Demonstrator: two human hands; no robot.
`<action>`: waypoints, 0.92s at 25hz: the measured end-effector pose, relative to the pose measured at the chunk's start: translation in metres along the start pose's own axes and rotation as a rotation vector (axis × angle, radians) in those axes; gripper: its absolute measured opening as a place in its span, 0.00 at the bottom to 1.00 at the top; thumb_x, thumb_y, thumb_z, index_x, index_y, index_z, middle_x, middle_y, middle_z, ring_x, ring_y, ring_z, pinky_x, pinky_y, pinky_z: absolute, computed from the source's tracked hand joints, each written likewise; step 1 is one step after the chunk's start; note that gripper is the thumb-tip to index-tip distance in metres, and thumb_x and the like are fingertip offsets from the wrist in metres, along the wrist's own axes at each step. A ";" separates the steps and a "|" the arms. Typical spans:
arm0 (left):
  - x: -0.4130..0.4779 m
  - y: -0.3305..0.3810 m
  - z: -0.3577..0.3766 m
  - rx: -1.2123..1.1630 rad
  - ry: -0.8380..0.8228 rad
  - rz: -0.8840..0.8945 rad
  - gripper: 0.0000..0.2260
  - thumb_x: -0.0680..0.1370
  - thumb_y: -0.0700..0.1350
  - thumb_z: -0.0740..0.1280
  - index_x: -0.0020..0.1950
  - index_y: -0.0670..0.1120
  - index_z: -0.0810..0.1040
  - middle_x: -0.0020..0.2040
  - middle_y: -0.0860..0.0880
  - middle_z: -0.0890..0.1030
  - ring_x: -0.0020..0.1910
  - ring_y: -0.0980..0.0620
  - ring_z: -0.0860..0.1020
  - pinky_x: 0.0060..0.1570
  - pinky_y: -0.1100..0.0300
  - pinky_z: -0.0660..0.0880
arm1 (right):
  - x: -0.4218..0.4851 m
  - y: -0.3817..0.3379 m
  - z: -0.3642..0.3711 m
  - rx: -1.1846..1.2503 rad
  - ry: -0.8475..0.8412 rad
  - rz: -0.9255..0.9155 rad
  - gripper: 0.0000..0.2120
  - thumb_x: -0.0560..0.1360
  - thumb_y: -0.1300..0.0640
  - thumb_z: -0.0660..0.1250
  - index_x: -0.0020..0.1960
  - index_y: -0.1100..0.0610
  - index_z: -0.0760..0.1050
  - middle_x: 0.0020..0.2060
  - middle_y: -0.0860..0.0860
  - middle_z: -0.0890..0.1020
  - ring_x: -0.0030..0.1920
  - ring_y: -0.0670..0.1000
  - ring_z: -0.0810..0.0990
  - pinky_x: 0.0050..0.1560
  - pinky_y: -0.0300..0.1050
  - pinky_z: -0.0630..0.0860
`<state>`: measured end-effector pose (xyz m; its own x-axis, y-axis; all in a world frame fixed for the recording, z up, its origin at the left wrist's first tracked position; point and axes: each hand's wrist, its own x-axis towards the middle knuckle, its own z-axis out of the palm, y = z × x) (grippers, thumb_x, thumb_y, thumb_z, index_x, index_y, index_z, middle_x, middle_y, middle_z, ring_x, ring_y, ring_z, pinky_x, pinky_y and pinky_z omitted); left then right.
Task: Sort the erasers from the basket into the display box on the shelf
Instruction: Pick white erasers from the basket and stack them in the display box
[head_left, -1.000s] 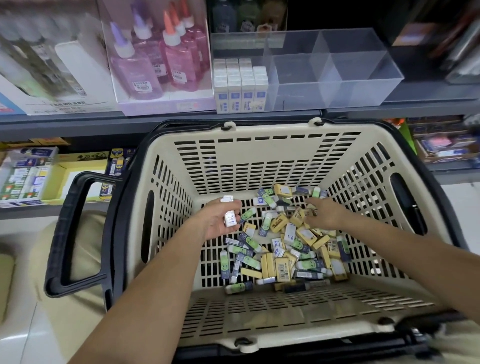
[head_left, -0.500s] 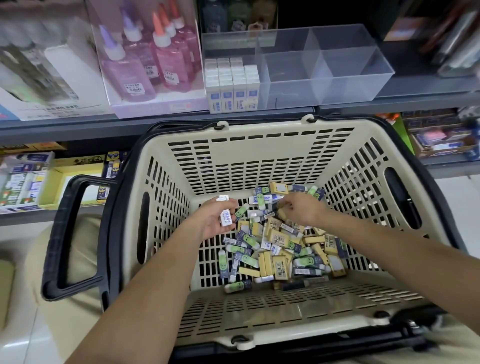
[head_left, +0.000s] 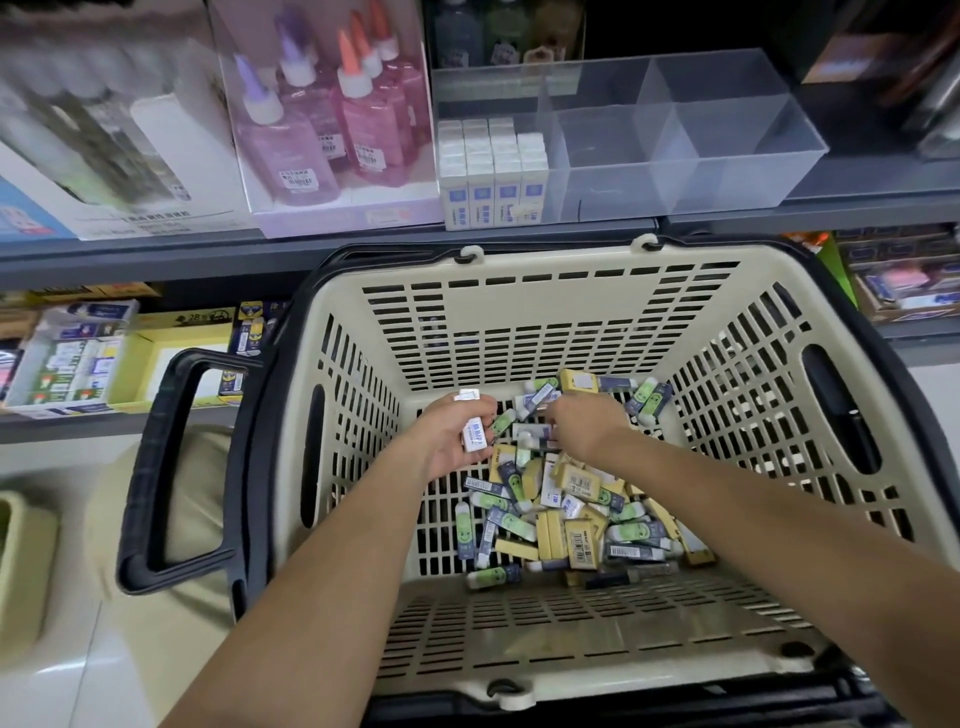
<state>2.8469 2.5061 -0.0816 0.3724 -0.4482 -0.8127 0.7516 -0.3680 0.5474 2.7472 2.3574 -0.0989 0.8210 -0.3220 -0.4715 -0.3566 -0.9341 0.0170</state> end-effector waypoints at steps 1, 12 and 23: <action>0.000 0.000 0.000 -0.001 0.002 -0.001 0.03 0.75 0.38 0.68 0.45 0.46 0.76 0.34 0.48 0.75 0.31 0.53 0.74 0.34 0.58 0.75 | -0.001 0.003 0.002 -0.053 0.000 -0.009 0.11 0.74 0.65 0.60 0.50 0.54 0.76 0.48 0.53 0.77 0.47 0.55 0.79 0.41 0.45 0.71; 0.008 -0.004 0.003 0.168 0.053 0.134 0.04 0.75 0.39 0.68 0.46 0.47 0.75 0.43 0.48 0.81 0.38 0.54 0.78 0.36 0.61 0.75 | -0.010 0.006 -0.012 0.791 -0.100 -0.110 0.04 0.77 0.60 0.64 0.46 0.54 0.68 0.39 0.53 0.79 0.39 0.53 0.80 0.37 0.42 0.74; -0.005 0.001 0.008 0.157 -0.241 -0.078 0.13 0.74 0.41 0.70 0.57 0.42 0.76 0.45 0.44 0.83 0.43 0.49 0.82 0.36 0.59 0.79 | -0.016 0.011 -0.034 1.350 -0.133 -0.012 0.10 0.72 0.70 0.68 0.49 0.58 0.75 0.44 0.52 0.80 0.44 0.49 0.78 0.50 0.42 0.75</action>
<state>2.8416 2.5017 -0.0756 0.1628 -0.5871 -0.7929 0.6722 -0.5223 0.5248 2.7450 2.3476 -0.0610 0.8057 -0.2263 -0.5475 -0.5681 -0.0335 -0.8222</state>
